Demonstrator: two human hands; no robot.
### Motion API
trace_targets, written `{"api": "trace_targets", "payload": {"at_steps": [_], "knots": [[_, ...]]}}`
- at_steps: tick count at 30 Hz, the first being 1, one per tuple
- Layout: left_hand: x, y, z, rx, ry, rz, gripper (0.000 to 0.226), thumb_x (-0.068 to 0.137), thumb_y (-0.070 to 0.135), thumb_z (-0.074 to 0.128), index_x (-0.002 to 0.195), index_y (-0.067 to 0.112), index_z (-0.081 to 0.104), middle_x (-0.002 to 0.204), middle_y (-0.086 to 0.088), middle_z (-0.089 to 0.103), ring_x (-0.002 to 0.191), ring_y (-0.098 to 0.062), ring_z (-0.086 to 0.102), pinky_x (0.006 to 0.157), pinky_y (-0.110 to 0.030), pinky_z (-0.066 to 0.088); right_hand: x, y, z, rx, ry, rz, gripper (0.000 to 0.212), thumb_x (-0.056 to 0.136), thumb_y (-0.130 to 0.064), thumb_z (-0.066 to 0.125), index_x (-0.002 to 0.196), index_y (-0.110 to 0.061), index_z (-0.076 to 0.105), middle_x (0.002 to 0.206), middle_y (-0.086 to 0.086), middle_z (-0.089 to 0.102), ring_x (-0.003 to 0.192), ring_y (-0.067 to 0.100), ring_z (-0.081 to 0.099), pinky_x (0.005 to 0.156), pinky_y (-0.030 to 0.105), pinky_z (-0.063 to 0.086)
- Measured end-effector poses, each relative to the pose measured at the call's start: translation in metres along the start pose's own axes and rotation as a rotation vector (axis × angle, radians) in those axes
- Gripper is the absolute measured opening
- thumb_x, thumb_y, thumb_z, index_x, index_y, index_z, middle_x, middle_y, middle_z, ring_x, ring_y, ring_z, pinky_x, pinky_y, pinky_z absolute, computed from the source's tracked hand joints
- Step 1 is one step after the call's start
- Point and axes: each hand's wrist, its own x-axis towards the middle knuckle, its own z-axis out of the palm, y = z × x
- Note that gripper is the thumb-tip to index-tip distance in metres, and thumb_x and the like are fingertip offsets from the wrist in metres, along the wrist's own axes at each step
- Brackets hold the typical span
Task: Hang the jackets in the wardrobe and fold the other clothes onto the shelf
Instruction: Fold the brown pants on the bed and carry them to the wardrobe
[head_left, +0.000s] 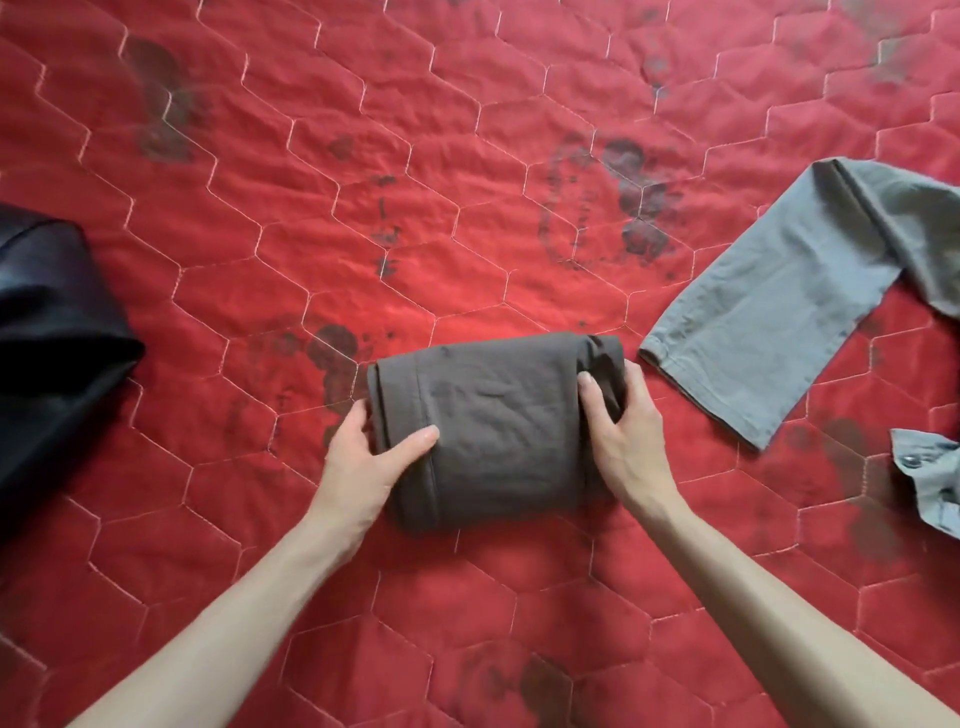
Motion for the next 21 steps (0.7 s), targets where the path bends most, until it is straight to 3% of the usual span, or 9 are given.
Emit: {"api": "trace_targets", "payload": {"at_steps": [2,4,7,9,11,14,17,21], "knots": [[0.009,-0.016,0.005,0.144,0.147,0.016,0.056,0.081,0.034,0.086,0.129,0.023,0.061,0.121,0.007,0.075,0.115,-0.013,0.070,0.104,-0.038,0.053,0.009,0.011,0.017,-0.164,-0.012,-0.027,0.030,0.105,-0.041,0.052,0.117,-0.016,0.062,0.102,-0.007,0.069,0.101,0.014,0.065,0.092,0.029,0.048],[0.014,-0.025,0.013,0.307,0.287,0.031,0.065,0.085,0.037,0.083,0.140,0.019,0.052,0.133,0.000,0.066,0.124,-0.020,0.062,0.111,-0.043,0.046,0.012,0.022,0.028,-0.398,0.044,-0.096,0.050,0.102,-0.049,0.041,0.127,-0.010,0.060,0.116,0.007,0.063,0.111,0.032,0.057,0.099,0.040,0.043],[0.005,-0.023,0.030,0.686,0.494,0.310,0.074,0.095,0.036,0.071,0.155,0.010,0.036,0.149,-0.015,0.043,0.136,-0.033,0.041,0.119,-0.046,0.033,0.005,0.012,0.033,-0.546,0.252,-0.263,0.058,0.107,-0.037,0.043,0.155,-0.005,0.042,0.154,0.017,0.046,0.144,0.035,0.041,0.120,0.042,0.031],[0.000,-0.023,0.040,0.961,0.440,0.595,0.068,0.102,0.036,0.058,0.160,0.010,0.034,0.161,-0.017,0.035,0.151,-0.035,0.031,0.124,-0.051,0.027,-0.005,0.000,0.038,-0.595,0.173,-0.470,0.058,0.109,-0.036,0.041,0.159,-0.008,0.038,0.166,0.012,0.035,0.157,0.029,0.026,0.127,0.043,0.022],[0.002,-0.036,0.044,1.150,0.295,0.705,0.067,0.104,0.041,0.047,0.163,0.015,0.031,0.170,-0.014,0.024,0.159,-0.032,0.018,0.126,-0.056,0.021,-0.017,0.001,0.049,-0.708,0.000,-0.565,0.061,0.109,-0.047,0.035,0.162,-0.017,0.035,0.171,0.004,0.027,0.161,0.023,0.015,0.129,0.048,0.017],[0.009,-0.057,0.043,1.262,0.192,0.660,0.070,0.104,0.048,0.040,0.166,0.020,0.023,0.174,-0.012,0.011,0.162,-0.031,0.006,0.126,-0.060,0.020,-0.026,0.021,0.062,-0.847,-0.062,-0.504,0.066,0.105,-0.056,0.040,0.163,-0.026,0.031,0.173,0.000,0.020,0.161,0.021,0.010,0.126,0.058,0.017],[0.017,-0.064,0.044,1.264,0.171,0.616,0.073,0.102,0.050,0.041,0.166,0.022,0.021,0.175,-0.012,0.007,0.162,-0.031,0.002,0.126,-0.060,0.019,-0.022,0.031,0.067,-0.907,-0.043,-0.489,0.068,0.103,-0.055,0.046,0.163,-0.027,0.031,0.173,0.000,0.020,0.161,0.021,0.012,0.124,0.059,0.022],[0.014,-0.062,0.044,1.210,0.196,0.650,0.076,0.099,0.052,0.049,0.165,0.019,0.027,0.174,-0.012,0.013,0.161,-0.031,0.009,0.125,-0.059,0.021,-0.022,0.032,0.066,-0.790,0.011,-0.507,0.071,0.102,-0.051,0.054,0.163,-0.022,0.033,0.173,0.005,0.020,0.161,0.024,0.015,0.125,0.057,0.022]]}}
